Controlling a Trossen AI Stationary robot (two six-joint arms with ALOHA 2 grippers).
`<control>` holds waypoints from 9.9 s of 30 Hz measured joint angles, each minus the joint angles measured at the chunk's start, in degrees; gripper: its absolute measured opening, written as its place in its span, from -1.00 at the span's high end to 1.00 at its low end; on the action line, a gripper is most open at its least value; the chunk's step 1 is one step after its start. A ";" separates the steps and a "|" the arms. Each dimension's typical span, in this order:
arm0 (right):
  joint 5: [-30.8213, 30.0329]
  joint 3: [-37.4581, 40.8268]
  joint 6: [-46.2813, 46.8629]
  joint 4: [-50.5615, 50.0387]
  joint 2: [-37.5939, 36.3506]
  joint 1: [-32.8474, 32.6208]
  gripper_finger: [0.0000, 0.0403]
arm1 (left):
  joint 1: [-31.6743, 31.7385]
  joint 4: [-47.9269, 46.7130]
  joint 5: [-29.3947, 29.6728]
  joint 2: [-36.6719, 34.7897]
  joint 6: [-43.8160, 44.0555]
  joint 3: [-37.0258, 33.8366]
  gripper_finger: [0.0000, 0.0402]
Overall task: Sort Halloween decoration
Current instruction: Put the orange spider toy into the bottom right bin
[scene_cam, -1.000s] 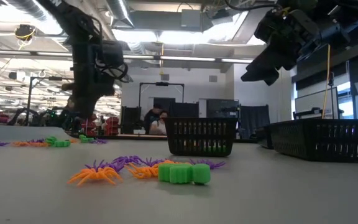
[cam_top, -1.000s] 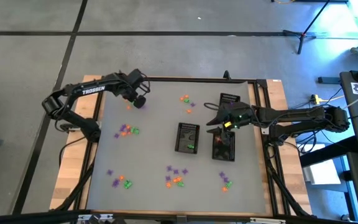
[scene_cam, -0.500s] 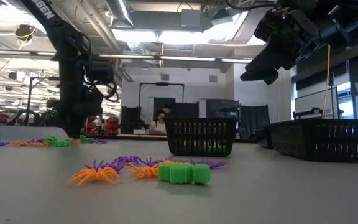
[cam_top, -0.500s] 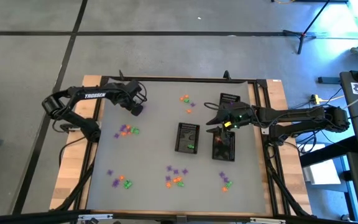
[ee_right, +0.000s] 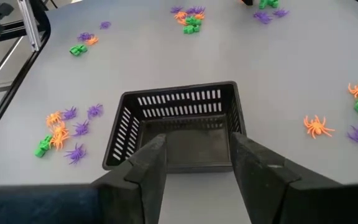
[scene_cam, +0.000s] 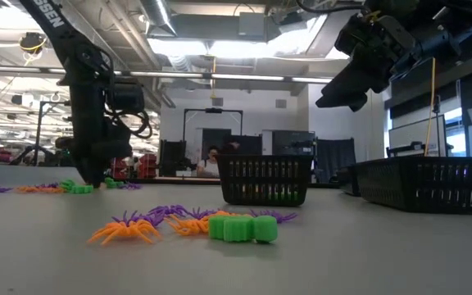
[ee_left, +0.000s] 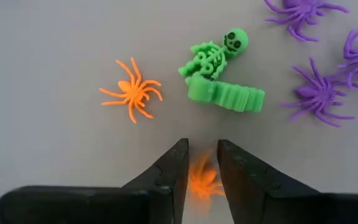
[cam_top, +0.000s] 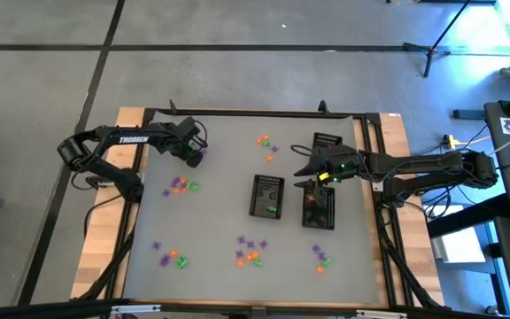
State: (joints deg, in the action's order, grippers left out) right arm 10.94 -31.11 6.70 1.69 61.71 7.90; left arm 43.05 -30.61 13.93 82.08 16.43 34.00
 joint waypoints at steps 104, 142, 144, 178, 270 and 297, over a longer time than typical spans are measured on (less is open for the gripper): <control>-17.35 -18.14 -1.71 42.63 38.27 0.00 0.92 | -36.96 63.23 8.94 -1.77 -6.75 5.29 1.00; -12.33 -5.68 16.98 -34.10 3.14 -17.57 0.89 | -36.97 62.64 8.96 -1.77 -7.02 5.29 1.00; -12.37 -5.17 17.16 -34.10 3.14 -18.21 0.85 | -36.98 62.65 8.96 -1.77 -7.02 5.29 1.00; -16.52 -4.98 15.73 -32.18 3.15 -18.38 0.45 | -36.39 62.45 9.34 -1.77 -14.03 5.29 1.00; -22.05 -7.89 -5.09 -7.69 3.19 -18.36 0.45 | -18.93 18.13 13.62 -3.45 2.48 5.27 0.72; -22.05 -7.87 -5.56 -5.60 3.19 -18.37 0.45 | 3.16 -0.36 0.31 -3.45 -0.17 5.28 0.54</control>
State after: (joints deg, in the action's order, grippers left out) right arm -11.11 -38.98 1.14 -3.91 64.90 -10.47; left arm 46.21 -30.97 14.25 78.63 16.26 39.28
